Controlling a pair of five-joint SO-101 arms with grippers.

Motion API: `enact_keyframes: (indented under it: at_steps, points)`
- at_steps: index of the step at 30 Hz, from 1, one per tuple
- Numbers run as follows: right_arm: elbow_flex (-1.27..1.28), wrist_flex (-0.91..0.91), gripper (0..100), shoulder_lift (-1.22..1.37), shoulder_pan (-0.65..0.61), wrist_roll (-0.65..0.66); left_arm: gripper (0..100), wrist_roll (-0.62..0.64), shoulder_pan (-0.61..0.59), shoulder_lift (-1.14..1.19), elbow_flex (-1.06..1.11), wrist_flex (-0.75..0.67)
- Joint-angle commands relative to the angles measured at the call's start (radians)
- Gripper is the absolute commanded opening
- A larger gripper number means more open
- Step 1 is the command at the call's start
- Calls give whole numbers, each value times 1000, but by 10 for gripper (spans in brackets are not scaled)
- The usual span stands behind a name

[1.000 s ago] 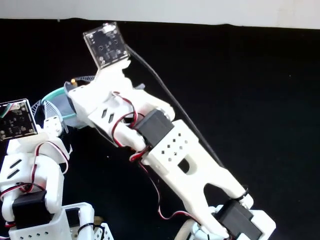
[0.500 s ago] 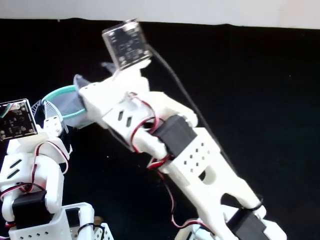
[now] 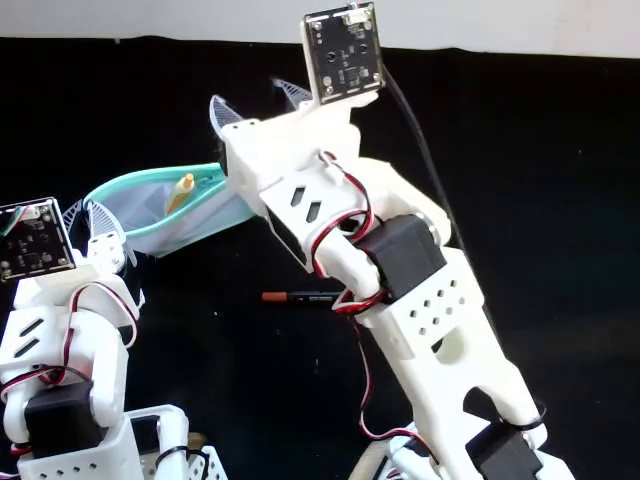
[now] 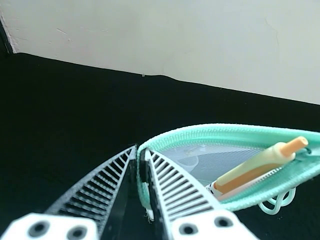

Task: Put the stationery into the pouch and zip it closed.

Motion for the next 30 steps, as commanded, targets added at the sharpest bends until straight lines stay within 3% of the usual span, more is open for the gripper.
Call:
enact_keyframes:
  at_steps: [1,30]
  points:
    - [2,2,231,-27,13,9,7,3,-13,58,30,3]
    - [58,-85,231,242,-105,9,7,3,-12,56,35,5]
